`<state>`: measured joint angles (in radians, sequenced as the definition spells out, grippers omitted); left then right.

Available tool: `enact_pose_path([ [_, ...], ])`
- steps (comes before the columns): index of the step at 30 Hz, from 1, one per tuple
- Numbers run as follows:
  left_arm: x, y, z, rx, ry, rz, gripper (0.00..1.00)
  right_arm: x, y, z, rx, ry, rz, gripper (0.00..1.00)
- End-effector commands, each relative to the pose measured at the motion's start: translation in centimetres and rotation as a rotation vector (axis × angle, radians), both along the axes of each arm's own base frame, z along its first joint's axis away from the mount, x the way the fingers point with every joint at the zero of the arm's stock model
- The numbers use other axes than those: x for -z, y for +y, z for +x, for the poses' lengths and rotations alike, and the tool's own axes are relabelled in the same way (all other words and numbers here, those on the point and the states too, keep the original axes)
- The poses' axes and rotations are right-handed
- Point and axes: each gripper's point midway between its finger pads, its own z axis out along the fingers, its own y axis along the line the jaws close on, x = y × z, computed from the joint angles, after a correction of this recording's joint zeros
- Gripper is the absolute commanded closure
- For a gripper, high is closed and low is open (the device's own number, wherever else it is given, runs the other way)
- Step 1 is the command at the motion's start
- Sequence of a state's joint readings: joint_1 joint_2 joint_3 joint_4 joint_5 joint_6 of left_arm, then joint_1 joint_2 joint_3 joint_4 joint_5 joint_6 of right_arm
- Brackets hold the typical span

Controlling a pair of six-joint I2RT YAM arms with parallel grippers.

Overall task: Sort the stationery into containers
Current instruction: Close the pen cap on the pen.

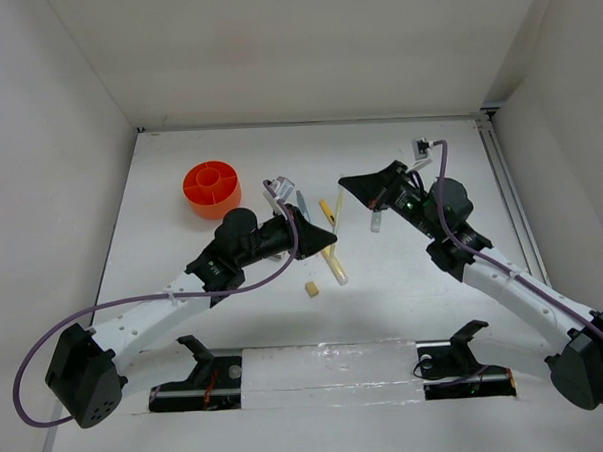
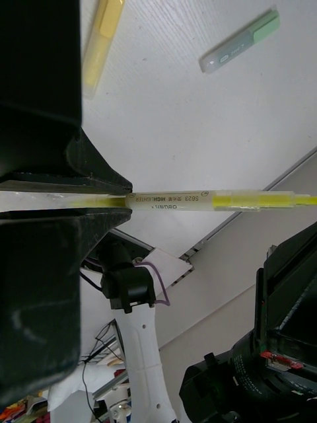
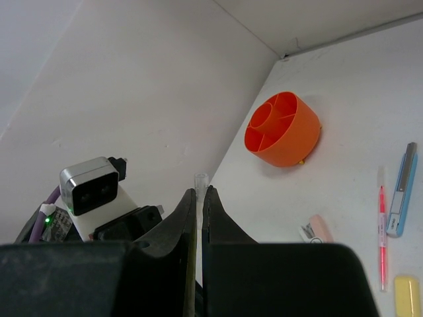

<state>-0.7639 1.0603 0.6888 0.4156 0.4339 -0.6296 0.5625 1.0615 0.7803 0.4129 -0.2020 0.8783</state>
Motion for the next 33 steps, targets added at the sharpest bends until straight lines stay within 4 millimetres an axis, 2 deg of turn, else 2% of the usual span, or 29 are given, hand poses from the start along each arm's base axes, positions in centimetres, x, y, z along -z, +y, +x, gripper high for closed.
enact_pose_path([
  [1, -3.0, 0.0, 0.4, -0.011, -0.071, -0.068, 1.00, -1.8, 0.1, -0.6, -0.006, -0.071, 0.026, 1.00],
  [15, -4.2, 0.8, 0.6, -0.061, -0.092, -0.086, 1.00, -0.3, 0.3, -0.4, 0.024, -0.058, -0.028, 1.00],
  [22, -4.0, 1.0, 0.9, -0.080, -0.086, -0.079, 1.00, 0.0, 0.4, -0.3, 0.038, -0.055, -0.038, 1.00],
  [28, -4.7, 1.0, 1.2, -0.098, -0.099, -0.092, 1.00, 0.0, 0.9, -0.8, 0.029, -0.059, -0.042, 1.00],
  [33, -6.2, 0.9, 1.6, -0.107, -0.133, -0.127, 1.00, 0.8, 1.3, -0.7, 0.042, -0.042, -0.050, 1.00],
])
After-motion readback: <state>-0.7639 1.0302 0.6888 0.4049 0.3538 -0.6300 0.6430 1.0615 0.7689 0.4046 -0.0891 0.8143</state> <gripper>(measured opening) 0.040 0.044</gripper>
